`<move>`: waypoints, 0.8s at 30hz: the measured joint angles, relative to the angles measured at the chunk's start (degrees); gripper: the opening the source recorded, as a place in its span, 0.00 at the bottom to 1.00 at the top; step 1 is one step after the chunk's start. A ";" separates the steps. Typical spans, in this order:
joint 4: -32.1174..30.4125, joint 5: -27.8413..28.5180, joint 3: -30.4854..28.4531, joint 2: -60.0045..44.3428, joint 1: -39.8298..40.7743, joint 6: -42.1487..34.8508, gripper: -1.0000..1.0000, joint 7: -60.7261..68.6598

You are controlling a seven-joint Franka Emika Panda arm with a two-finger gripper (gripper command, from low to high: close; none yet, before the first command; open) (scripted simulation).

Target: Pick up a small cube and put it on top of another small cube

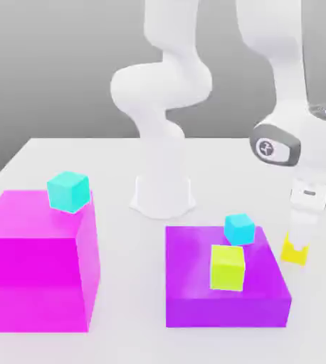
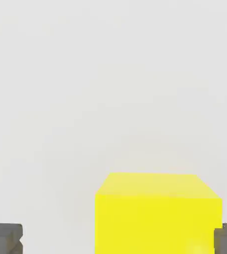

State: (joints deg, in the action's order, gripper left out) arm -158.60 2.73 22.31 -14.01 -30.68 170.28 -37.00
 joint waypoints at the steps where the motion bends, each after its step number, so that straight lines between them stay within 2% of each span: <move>1: 0.07 0.69 -1.44 -0.45 -1.28 0.49 0.50 -0.52; 8: 0.49 8.99 -13.73 -2.81 -11.70 3.81 0.50 -6.96; 9: 0.53 10.14 -16.01 -3.02 -13.75 4.31 0.00 -7.92; 16: 0.55 10.67 -16.48 -3.09 -14.15 4.44 0.00 -8.37; 24: 0.14 2.39 -2.67 -0.92 -2.14 0.93 0.00 -1.84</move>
State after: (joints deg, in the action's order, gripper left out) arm -158.46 5.13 19.64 -14.93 -32.82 171.21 -38.84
